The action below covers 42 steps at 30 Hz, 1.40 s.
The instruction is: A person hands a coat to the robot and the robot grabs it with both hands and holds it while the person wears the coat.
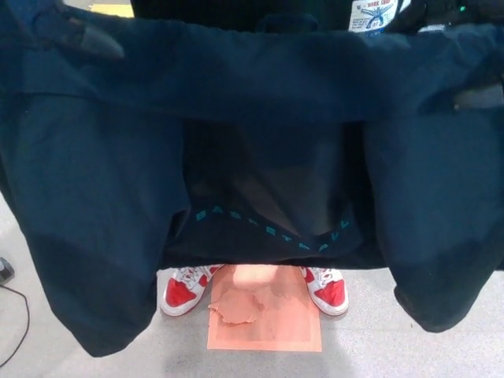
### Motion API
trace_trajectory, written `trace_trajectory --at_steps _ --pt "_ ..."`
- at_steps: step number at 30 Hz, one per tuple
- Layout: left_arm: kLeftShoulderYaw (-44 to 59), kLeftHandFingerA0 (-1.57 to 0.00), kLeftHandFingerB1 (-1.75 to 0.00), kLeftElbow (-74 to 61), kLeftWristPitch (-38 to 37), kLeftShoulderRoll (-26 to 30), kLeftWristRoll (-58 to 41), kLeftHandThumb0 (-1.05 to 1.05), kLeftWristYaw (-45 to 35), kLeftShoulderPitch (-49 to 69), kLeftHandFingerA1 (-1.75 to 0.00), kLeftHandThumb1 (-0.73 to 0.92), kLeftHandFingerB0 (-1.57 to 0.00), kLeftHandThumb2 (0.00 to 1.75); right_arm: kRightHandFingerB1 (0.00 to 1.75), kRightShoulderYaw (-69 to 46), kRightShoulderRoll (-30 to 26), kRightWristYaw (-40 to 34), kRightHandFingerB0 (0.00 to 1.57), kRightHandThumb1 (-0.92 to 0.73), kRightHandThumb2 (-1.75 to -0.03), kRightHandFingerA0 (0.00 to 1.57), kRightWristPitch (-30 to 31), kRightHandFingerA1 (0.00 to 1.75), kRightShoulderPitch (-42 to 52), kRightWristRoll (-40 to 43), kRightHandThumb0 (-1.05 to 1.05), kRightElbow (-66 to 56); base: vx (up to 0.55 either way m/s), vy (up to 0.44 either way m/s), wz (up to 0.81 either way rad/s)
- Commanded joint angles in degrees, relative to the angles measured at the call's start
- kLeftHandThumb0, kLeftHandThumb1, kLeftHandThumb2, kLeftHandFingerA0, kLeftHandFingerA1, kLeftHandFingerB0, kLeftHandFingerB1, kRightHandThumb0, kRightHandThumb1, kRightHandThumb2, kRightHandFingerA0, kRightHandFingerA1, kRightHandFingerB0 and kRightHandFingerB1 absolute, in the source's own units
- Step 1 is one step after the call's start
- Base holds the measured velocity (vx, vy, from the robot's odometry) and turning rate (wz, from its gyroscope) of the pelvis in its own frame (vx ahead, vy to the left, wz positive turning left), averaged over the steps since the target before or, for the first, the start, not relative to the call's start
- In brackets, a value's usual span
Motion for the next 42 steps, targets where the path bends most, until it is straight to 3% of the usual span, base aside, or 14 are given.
trace_trajectory --at_steps 1,9,11,25,28,32,34,36,37,38,39,40,41,42 --pt "-3.4 -0.01 -0.46 0.7 12.4 4.8 2.1 -0.38 -19.4 -2.5 -0.48 0.23 0.00 0.89 0.31 5.9 -4.4 23.2 0.31 -0.70 -0.62 0.36 7.1 0.37 -6.0 -4.3 -0.84 2.8 0.00 0.000 0.00" --pt "-3.9 -0.01 -0.46 0.0 14.6 1.9 1.6 -0.37 -18.7 0.1 -0.48 0.25 0.00 0.89 0.31 5.9 -4.8 24.7 0.30 -0.70 -0.62 0.38 7.5 0.39 -4.6 -4.2 -0.82 2.6 0.00 0.000 0.00" --pt "-4.6 -0.22 -0.27 -0.3 12.8 0.8 2.9 -0.82 -17.4 0.8 -0.32 0.63 -0.18 0.60 0.32 5.8 -4.9 25.0 0.30 -0.71 -0.62 0.38 7.0 0.40 -4.3 -4.4 -0.81 2.8 0.00 0.000 0.00" --pt "-7.1 -0.19 -0.36 3.7 14.1 -9.1 9.9 -0.84 -12.6 2.0 -0.40 0.51 -0.14 0.82 0.31 4.2 -4.0 26.7 0.27 -0.70 -0.62 0.35 6.3 0.39 -2.5 -6.7 -0.83 4.5 0.00 0.000 0.00" --pt "-7.6 -0.27 -0.36 6.9 14.7 -12.9 11.8 -0.84 -10.7 1.8 -0.43 0.50 -0.13 0.84 0.41 3.9 -3.7 26.8 0.23 -0.56 -0.89 0.32 7.4 0.49 -2.4 -7.6 -0.85 4.6 0.00 0.000 0.00" --pt "-8.8 -0.28 -0.38 10.7 14.1 -16.6 14.6 -0.84 -9.4 1.7 -0.43 0.50 -0.19 0.84 0.32 3.4 -3.7 26.0 0.30 -0.72 -0.62 0.44 7.9 0.39 -1.0 -8.4 -0.82 3.6 0.00 0.000 0.00" --pt "-9.0 -0.31 -0.39 11.4 13.3 -17.6 15.6 -0.84 -8.9 2.1 -0.45 0.50 -0.23 0.84 0.45 3.1 -3.9 24.9 0.30 -0.62 -0.95 0.45 7.4 0.52 -0.2 -9.5 -0.83 3.0 0.00 0.000 0.00" --pt "-9.8 -0.86 -0.46 10.1 8.7 -17.0 18.4 -0.86 -6.3 4.1 -0.49 0.78 -0.74 0.64 0.55 0.0 -4.3 16.9 1.03 -0.92 -0.73 1.13 -0.2 0.55 4.6 -10.1 -0.70 1.5 0.00 0.000 0.00" --pt "-10.1 -0.86 -0.46 9.1 7.3 -16.5 19.7 -0.86 -5.2 4.9 -0.49 0.78 -0.74 0.64 0.55 -1.1 -4.2 14.5 1.03 -0.92 -0.73 1.13 -1.2 0.55 6.1 -10.4 -0.70 0.5 0.00 0.000 0.00" --pt "-10.4 -1.30 -0.66 7.7 6.9 -16.3 21.8 -0.78 -2.8 6.1 -0.63 0.92 -1.15 0.70 0.85 -3.0 -3.8 10.6 1.03 -0.92 -0.73 1.09 -1.2 0.78 8.6 -11.1 -0.58 -1.0 0.00 0.000 0.00" --pt "-10.5 -1.26 -0.85 5.1 5.6 -16.0 25.1 -0.66 2.4 8.8 -0.85 0.92 -1.06 0.76 1.08 -6.3 -2.9 3.4 0.87 -0.81 -1.17 0.91 -2.1 0.99 13.3 -11.9 -0.45 -2.9 0.00 0.000 0.00" --pt "-10.0 -1.26 -0.85 4.2 4.2 -15.9 25.9 -0.66 4.9 10.2 -0.85 0.92 -1.06 0.76 1.08 -7.5 -2.5 0.7 0.87 -0.81 -1.17 0.91 -3.8 0.99 15.0 -12.0 -0.45 -3.1 0.00 0.000 0.00" --pt "-9.9 -1.01 -0.78 3.7 2.3 -15.4 26.7 -0.59 6.9 11.3 -0.87 0.92 -0.88 0.75 1.35 -8.6 -1.9 -1.1 0.68 -0.92 -0.72 0.81 -4.8 1.40 16.3 -11.8 -0.49 -2.9 0.00 0.000 0.00" --pt "-9.8 -1.01 -0.78 3.6 1.6 -15.3 27.0 -0.59 7.6 11.7 -0.87 0.92 -0.88 0.75 1.35 -9.0 -1.7 -1.7 0.68 -0.92 -0.72 0.81 -5.2 1.40 16.7 -11.8 -0.49 -2.9 0.00 0.000 0.00"
